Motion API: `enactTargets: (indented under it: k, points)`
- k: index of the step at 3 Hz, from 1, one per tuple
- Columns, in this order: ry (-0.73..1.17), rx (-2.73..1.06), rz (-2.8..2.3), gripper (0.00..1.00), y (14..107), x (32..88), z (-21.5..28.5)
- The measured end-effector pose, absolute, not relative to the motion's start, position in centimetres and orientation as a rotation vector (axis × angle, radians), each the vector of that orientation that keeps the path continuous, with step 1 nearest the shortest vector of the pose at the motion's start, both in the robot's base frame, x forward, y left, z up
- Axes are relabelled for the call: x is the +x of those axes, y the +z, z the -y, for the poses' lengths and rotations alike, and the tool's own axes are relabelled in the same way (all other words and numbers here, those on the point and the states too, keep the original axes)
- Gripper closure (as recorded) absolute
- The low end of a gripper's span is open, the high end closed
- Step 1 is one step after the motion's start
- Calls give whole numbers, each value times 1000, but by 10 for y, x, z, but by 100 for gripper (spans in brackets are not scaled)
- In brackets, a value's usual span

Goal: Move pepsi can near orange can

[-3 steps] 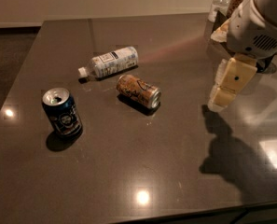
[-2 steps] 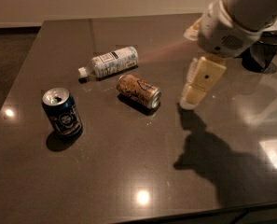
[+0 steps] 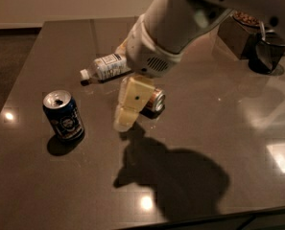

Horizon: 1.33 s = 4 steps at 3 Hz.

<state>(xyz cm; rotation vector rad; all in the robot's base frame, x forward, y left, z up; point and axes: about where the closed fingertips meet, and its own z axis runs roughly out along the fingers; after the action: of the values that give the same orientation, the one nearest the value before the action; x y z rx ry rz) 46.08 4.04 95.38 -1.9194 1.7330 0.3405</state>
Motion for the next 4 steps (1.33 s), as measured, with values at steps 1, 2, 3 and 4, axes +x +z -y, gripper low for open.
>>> enactTargets:
  k: [1,2,3,4]
  points:
    - [438,-1936,-1684,0,944,448,-85]
    - [488,-1946,-1642,0,938,439,-116]
    - [511,-1951,-1605,0,932,433,-140]
    - [532,-1957,-1593,0,922,437,-153]
